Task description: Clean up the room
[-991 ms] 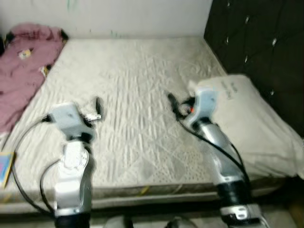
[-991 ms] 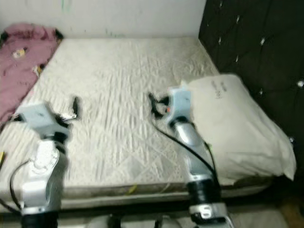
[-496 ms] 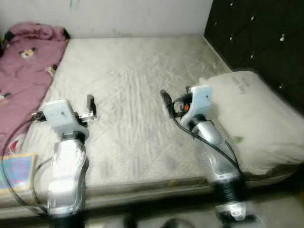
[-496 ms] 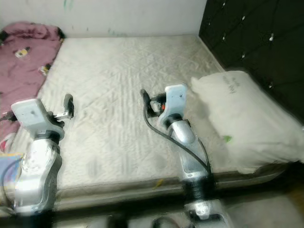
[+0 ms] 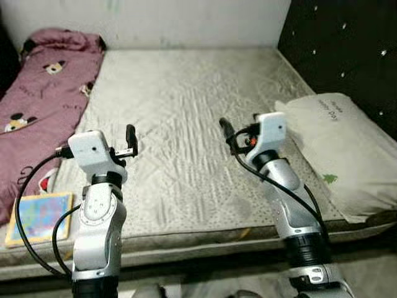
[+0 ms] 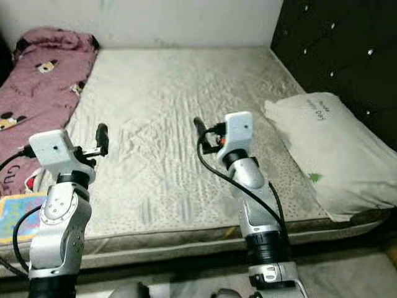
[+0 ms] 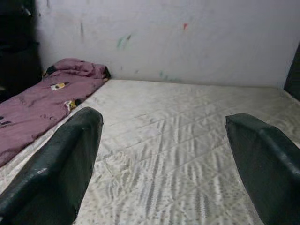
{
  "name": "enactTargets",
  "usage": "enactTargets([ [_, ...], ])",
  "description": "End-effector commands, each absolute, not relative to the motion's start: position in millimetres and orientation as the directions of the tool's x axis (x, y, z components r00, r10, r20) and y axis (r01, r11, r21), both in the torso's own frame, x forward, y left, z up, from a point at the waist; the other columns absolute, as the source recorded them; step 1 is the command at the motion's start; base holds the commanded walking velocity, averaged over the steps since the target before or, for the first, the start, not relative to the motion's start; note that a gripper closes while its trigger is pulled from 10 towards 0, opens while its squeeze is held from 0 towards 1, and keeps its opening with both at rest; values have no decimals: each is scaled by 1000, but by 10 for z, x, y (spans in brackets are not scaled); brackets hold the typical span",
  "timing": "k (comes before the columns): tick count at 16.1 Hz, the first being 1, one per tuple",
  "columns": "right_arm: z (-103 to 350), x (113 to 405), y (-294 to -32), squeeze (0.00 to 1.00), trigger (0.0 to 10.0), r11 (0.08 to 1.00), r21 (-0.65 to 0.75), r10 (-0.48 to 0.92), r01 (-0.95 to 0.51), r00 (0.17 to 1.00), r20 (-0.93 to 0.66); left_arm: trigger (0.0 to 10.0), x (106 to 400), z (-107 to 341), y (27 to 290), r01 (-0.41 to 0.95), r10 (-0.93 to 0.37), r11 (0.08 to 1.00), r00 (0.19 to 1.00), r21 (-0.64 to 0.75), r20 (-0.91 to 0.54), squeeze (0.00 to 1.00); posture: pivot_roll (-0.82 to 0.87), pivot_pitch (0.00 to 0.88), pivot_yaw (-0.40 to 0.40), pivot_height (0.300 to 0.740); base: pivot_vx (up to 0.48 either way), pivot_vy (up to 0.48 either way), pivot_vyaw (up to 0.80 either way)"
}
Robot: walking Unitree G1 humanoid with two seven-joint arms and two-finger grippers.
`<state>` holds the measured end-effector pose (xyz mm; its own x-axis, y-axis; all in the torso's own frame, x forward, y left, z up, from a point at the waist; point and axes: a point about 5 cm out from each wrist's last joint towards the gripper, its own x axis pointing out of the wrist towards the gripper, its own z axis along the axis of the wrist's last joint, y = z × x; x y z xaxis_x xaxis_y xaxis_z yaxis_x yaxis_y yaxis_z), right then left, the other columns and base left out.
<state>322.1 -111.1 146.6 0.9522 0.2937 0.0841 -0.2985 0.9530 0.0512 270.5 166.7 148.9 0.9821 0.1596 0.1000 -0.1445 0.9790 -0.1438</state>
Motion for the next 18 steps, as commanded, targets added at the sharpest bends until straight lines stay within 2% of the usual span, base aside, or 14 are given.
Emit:
enactTargets([
  [1,1496,3217,-1043,0,10000,945,52,316,-322,944,99,10000,2709,1502,1710,-159,173,978,980,-136,101,0,-50,0,-7,740,0,480,0],
  [15,1463,3224,-1056,0,10000,948,44,311,-315,947,80,10000,2714,1515,1701,-154,170,979,979,-134,111,0,-52,0,-6,740,0,480,0],
  [18,1460,3224,-1054,0,10000,948,43,312,-316,947,78,10000,2710,1530,1694,-148,164,981,978,-128,126,0,-53,0,-6,740,0,0,0],
])
